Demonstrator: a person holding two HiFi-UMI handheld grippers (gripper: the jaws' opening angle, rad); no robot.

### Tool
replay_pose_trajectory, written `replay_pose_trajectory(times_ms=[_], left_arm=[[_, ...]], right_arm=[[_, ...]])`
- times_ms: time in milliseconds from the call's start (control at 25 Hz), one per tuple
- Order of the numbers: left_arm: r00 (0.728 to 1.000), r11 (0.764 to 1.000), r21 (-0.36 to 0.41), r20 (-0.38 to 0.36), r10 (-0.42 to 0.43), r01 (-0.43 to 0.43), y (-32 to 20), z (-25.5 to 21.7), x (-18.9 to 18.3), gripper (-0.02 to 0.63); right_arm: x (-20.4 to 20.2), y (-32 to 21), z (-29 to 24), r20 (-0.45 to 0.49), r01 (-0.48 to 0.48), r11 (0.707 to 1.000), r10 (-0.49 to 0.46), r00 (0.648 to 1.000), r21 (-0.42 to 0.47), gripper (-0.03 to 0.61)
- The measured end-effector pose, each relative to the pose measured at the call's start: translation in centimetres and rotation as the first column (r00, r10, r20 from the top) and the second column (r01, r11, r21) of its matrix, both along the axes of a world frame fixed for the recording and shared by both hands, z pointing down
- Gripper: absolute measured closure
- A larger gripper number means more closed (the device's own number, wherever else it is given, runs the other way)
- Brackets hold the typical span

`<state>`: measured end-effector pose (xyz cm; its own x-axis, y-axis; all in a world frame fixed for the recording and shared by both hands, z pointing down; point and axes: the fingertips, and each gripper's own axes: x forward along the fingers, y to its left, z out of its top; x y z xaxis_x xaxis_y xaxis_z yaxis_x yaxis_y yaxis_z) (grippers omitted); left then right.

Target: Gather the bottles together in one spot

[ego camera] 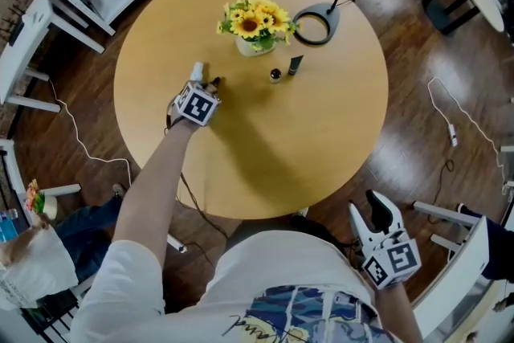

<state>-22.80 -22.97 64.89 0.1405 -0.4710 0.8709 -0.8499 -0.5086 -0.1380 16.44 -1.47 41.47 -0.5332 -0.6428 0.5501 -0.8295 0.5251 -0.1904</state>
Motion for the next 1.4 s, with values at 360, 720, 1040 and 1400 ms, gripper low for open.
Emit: replay_pose_trajectory(times_ms=[360, 720, 1040, 1400], left_arm=[[0.998, 0.993, -0.1, 0.015, 0.058, -0.056, 1.3, 0.7, 2.2, 0.472], [0.998, 0.998, -0.01, 0.03, 0.055, -0.055, 1.2, -1.1, 3.6, 0.479], [0.961, 0.947, 0.297, -0.275, -0.038, 0.122, 5.0, -11.9, 10.4, 0.479], [0.855, 0.818, 0.498, -0.519, 0.013, 0.289, 13.6, -24.0, 19.8, 0.479]], right_arm=[[-0.3, -0.2, 0.0, 0.007, 0.01, 1.0, -0.01, 1.0, -0.004, 0.364], [0.5, -0.5, 0.2, 0.008, 0.035, 0.999, -0.035, 0.999, 0.015, 0.365], [1.0, -3.2, -3.2, 0.056, 0.094, 0.99, -0.1, 0.993, 0.105, 0.371], [-5.5, -5.7, -9.3, 0.115, 0.316, 0.924, -0.346, 0.931, 0.217, 0.371]])
